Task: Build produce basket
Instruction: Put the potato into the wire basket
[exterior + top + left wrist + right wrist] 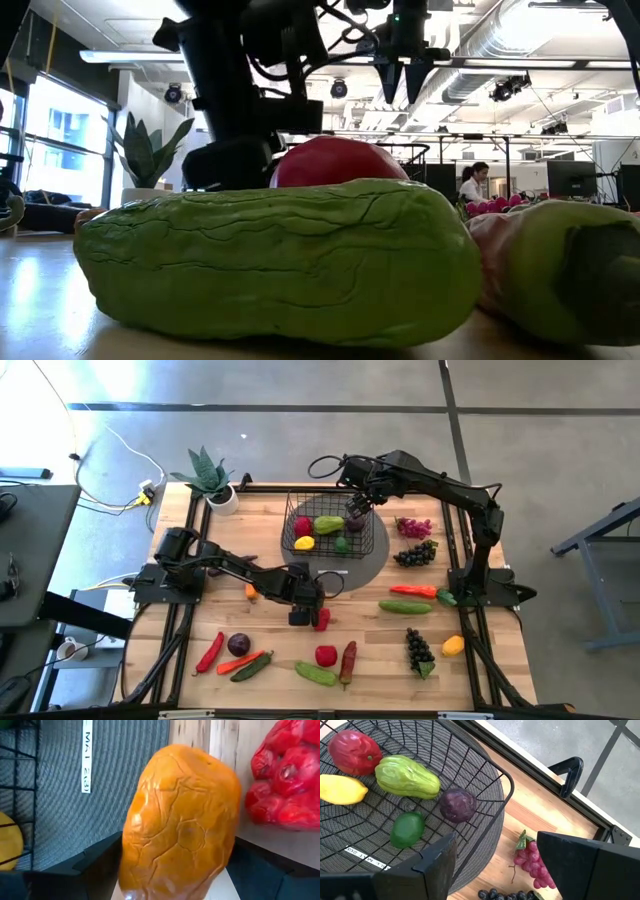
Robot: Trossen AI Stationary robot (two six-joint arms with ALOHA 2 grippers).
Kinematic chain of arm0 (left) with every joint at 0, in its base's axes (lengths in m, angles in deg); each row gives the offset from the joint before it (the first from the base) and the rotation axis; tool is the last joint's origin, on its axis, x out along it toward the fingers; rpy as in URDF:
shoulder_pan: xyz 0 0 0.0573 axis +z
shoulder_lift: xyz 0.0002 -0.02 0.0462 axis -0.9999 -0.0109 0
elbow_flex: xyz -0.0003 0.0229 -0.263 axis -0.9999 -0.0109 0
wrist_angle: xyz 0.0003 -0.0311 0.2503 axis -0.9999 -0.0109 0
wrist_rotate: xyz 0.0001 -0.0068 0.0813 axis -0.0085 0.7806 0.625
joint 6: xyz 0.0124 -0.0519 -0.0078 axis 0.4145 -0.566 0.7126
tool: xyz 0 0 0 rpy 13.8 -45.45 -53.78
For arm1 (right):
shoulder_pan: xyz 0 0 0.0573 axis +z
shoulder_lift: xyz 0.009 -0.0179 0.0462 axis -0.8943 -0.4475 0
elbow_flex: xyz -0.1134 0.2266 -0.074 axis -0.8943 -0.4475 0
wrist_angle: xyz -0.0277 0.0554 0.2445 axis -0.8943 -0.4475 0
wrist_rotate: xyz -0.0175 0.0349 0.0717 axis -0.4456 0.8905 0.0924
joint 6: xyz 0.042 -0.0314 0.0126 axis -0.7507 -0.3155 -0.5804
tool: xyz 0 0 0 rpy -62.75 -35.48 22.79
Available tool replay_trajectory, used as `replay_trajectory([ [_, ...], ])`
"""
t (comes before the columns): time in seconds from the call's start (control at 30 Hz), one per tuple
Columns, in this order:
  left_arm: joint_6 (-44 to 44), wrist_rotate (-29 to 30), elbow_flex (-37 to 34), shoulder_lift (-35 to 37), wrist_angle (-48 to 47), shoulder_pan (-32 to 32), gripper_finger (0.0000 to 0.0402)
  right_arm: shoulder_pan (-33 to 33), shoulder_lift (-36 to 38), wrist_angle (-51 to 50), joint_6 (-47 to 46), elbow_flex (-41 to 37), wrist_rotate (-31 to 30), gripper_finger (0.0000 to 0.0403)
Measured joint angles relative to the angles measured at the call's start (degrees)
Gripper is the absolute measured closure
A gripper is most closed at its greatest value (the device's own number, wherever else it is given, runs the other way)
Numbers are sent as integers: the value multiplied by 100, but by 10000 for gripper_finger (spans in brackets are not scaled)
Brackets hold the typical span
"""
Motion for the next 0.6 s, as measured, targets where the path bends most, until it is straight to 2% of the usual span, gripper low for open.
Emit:
replay_trajectory([
  [0.1, 7, 58, 0, 1, 26, -4, 99, 2, 0, -21, 2, 0, 1, 146],
  [0.37, 69, 188, 1, 52, -200, -4, 161, 77, 2, -177, 26, 66, 193, 146],
  [0.6, 66, 160, 2, 461, -368, -4, 159, 352, 17, -391, 42, 463, 268, 146],
])
